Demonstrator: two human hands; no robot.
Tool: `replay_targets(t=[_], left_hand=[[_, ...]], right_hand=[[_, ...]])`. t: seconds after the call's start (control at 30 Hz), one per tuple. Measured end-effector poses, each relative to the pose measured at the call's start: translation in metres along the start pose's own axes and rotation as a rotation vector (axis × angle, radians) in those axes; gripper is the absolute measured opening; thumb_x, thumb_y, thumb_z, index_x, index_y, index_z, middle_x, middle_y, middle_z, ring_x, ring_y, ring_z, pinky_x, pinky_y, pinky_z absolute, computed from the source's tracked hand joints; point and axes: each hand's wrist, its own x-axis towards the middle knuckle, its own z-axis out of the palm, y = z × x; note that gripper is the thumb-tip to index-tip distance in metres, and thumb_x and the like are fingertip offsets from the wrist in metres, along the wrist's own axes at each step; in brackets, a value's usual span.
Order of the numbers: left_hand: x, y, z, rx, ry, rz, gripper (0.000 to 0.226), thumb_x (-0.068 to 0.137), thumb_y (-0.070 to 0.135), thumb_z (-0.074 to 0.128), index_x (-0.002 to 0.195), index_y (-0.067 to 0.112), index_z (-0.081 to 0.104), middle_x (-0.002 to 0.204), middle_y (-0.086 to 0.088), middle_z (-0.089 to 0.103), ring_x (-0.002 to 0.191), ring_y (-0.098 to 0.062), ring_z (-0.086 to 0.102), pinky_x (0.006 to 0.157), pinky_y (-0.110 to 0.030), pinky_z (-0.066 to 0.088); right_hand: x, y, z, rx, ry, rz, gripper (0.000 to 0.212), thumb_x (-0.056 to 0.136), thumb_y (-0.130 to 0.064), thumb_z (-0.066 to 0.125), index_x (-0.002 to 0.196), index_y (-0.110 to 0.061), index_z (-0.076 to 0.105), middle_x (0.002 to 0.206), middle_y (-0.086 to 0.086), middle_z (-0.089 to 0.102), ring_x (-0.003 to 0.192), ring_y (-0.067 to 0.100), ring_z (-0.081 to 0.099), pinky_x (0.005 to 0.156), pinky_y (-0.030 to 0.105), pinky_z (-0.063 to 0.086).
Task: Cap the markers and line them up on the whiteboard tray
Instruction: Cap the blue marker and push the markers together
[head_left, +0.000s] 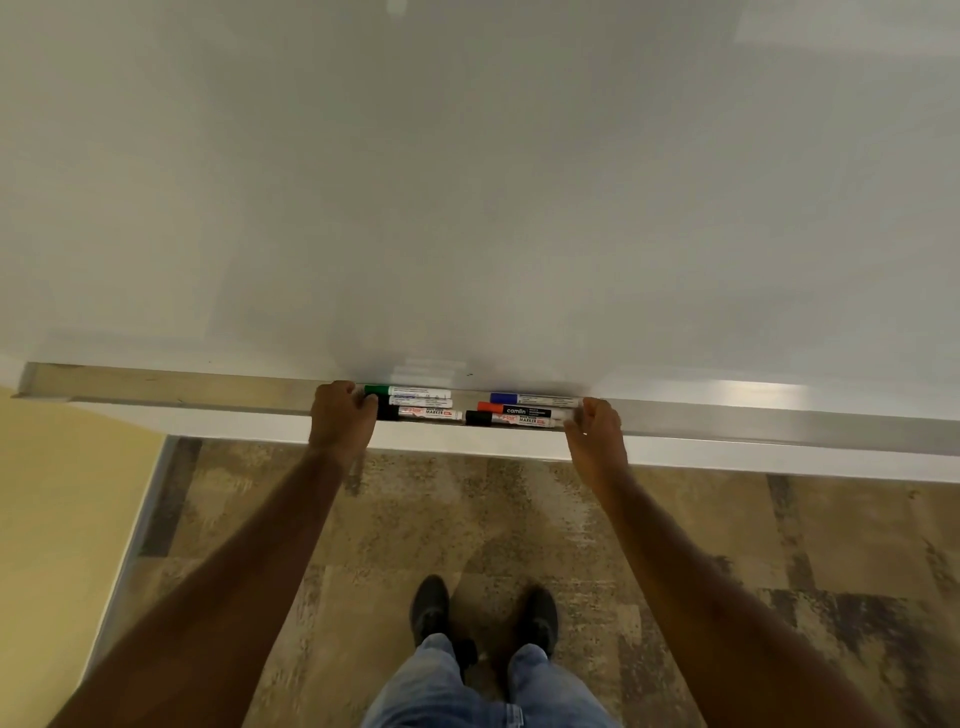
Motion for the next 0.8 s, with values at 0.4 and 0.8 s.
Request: replay_targets(t=[0.4,0.8], left_hand=[[0.019,0.003,0.022,0.029,-0.142,-0.015,0.023,0.097,0.014,0.063,0.098,-0.004,0.078,0.095,-0.022,0.075,0.078,-0.032,0.06,0.057,-0.035,0.037],[-0.005,0.022,0.053,-0.005,-0.259,0.092,0.025,0.097,0.013,0.065,0.115,0.005,0.078,0.109,-0.012,0.08,0.09,-0.025,0.071,0.074,-0.027,0.045]], right_hand=[[0.014,-0.023,-0.002,-0.05,-0.149,0.047,0.015,0.095,-0.003,0.058,0.087,-0.003,0.071,0.077,0.006,0.065,0.067,0.017,0.058,0.057,0.025,0.043],[0.022,0.0,-0.036,0.102,-0.051,0.148,0.024,0.097,0.0,0.057,0.108,0.019,0.068,0.115,0.039,0.067,0.1,0.05,0.065,0.092,0.053,0.054]])
